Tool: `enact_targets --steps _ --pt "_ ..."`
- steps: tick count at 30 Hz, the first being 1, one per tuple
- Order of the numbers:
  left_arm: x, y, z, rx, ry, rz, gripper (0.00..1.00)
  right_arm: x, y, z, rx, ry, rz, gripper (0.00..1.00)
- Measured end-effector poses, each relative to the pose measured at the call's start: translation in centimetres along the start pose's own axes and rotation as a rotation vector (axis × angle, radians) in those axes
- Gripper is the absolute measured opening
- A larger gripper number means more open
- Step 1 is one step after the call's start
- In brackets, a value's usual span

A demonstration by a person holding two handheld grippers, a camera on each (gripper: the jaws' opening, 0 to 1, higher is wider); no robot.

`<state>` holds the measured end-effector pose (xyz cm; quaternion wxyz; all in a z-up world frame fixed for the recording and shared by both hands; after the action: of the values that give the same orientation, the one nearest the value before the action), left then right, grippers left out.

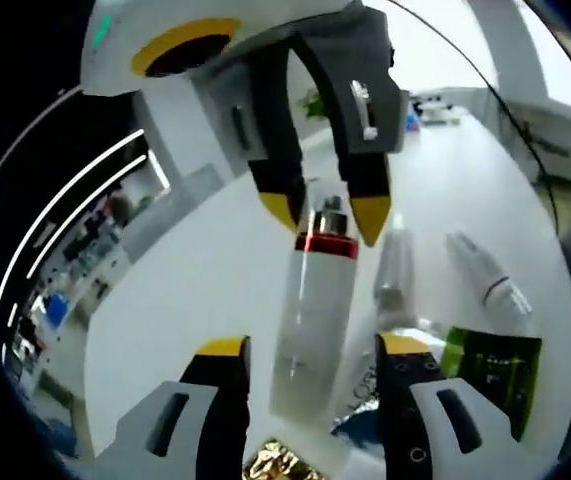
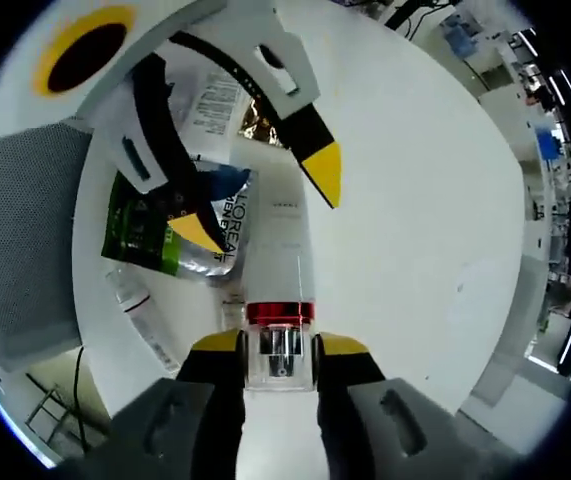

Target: Arrange the skincare products in the storage area until every visible bottle or jar stands upright without overlapping.

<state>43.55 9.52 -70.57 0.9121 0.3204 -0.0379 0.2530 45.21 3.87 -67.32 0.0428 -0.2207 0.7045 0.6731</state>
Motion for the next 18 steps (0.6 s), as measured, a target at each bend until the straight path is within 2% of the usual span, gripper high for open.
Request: enact_targets --steps 3,9,11,18 --pt "0.1 -0.5 0.7 -0.042 0.025 -0.008 0.45 0.0 0.1 0.0 0.005 0.012 0.001 0.26" --pt "0.2 -1.6 0.9 -0.032 0.030 -0.014 0.36 0.0 0.5 -0.1 0.016 0.035 0.007 0.26" --pt "0.1 -1.9 1.0 -0.047 0.060 -0.026 0.32 0.0 0.6 -0.2 0.020 0.037 0.009 0.26" --pt "-0.4 -2.7 1.5 -0.053 0.077 -0.038 0.31 -0.2 0.7 -0.7 0.050 0.055 0.022 0.26"
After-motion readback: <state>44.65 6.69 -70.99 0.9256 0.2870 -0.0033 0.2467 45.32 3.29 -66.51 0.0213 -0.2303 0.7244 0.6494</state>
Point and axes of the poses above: the point that each gripper's makers call its tool centre point, and the gripper's own axes: y roughly backward along the fingers, x roughly to its left, z roughly out of its top, the point moved 3 cm from there along y, roughly backward along the fingers, and after that the axes turned 10 degrees about -z, right-handed, at the moved point
